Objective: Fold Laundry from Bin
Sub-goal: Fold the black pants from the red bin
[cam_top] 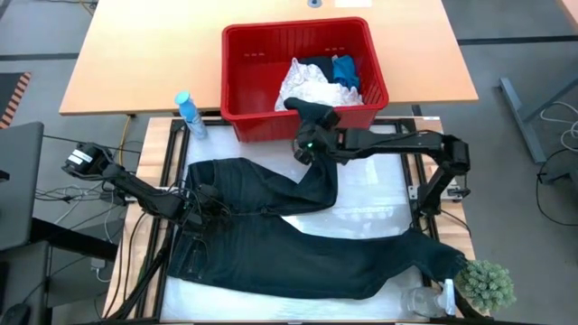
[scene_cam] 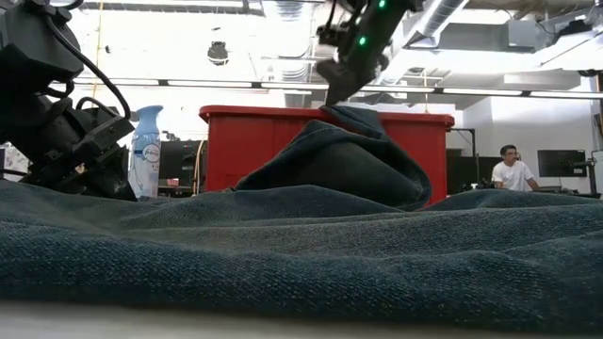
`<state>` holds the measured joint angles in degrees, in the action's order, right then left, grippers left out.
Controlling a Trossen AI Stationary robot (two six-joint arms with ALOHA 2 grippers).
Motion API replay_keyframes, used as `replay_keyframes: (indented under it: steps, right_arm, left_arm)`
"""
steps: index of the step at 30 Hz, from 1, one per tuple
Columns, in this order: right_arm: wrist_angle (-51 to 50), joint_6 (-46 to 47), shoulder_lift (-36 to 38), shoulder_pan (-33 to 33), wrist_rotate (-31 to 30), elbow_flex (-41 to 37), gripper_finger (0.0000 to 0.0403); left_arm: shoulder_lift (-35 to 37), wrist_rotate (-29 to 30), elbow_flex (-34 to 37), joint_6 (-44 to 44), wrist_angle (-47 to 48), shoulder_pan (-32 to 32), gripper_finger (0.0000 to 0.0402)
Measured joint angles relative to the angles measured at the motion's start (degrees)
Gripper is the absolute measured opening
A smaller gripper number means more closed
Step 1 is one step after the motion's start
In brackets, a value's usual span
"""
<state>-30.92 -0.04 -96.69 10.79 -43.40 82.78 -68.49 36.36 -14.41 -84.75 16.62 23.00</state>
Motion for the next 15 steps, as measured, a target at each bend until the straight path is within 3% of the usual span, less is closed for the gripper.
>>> replay_keyframes:
  steps: [5,11,15]
  right_arm:
    - [-0.4,4.7,-0.9,0.2,-1.7,0.0,0.0199]
    - [-6.6,7.5,-0.4,-0.9,-3.8,3.8,0.0033]
    - [-15.8,10.0,-0.3,-1.5,-8.1,9.8,0.0021]
  left_arm:
    - [0.0,0.0,0.0,0.0,-0.3,0.0,0.0219]
    - [0.0,0.0,0.0,0.2,-0.4,0.0,0.0219]
    - [0.0,0.0,0.1,0.9,-0.5,0.0,0.0219]
